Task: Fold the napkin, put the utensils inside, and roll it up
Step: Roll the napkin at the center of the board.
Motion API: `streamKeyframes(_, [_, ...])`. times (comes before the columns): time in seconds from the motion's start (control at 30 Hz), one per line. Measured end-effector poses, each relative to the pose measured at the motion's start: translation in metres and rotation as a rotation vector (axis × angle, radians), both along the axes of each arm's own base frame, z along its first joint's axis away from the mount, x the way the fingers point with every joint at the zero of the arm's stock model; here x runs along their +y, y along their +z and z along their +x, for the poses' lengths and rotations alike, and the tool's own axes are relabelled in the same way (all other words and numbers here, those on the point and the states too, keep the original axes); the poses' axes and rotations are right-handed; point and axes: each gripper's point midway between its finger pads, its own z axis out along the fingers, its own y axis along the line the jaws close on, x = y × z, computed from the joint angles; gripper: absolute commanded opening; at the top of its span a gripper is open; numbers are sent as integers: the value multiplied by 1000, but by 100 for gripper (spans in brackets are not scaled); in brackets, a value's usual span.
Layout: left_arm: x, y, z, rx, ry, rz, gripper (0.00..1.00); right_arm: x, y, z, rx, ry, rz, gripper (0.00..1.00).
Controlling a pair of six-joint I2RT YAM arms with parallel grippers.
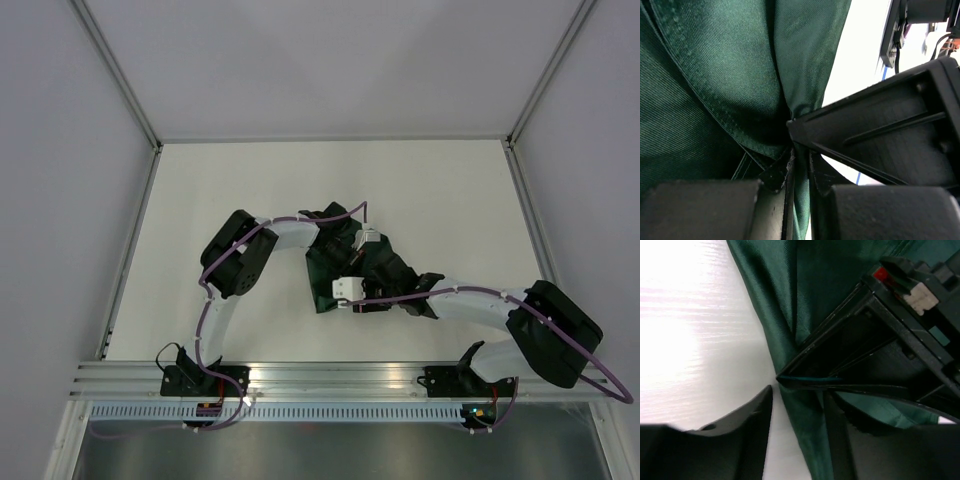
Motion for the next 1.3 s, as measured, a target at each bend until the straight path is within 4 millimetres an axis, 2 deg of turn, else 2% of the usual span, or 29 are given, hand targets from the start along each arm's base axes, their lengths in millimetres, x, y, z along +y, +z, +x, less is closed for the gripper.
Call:
streamKeyframes(0.03, [1,0,0,3,1,3,4,0,0,2,-7,-1,-4,39])
streamKeyframes(0.07, [1,0,-1,5,1,4,10,0,-2,3,-8,0,-8,37])
streamKeyframes(0.2, [2,1,0,12,4,3,21,0,-3,3,-12,1,-14,20])
streamKeyframes(0.27, [3,2,2,11,9,-1,28,0,-4,3,-10,4,-16,18])
streamKeyframes(0.43, [8,8,7,9,55,-8,31,2,-5,2,32,8,-23,14])
streamKeyframes(0.5, [12,14,11,6,92,-15,37,0,-5,2,68,5,-20,13])
streamKeyframes(0.7, [27,53,35,-33,256,-78,34,-7,-5,9,202,-21,-2,11])
streamKeyframes(0.87, [45,82,62,-168,443,-122,29,-11,-6,16,371,-24,24,11])
streamKeyframes(1.03, [65,101,67,-347,616,-150,30,-14,-5,22,562,-26,76,11])
streamKeyframes(1.17, [80,105,66,-498,728,-154,34,-17,-6,24,705,-34,119,11])
streamKeyframes(1.23, [80,105,62,-585,752,-147,35,-18,-6,24,764,-39,136,11])
streamKeyframes(1.3, [72,106,56,-695,739,-140,36,-20,-6,23,808,-46,148,11])
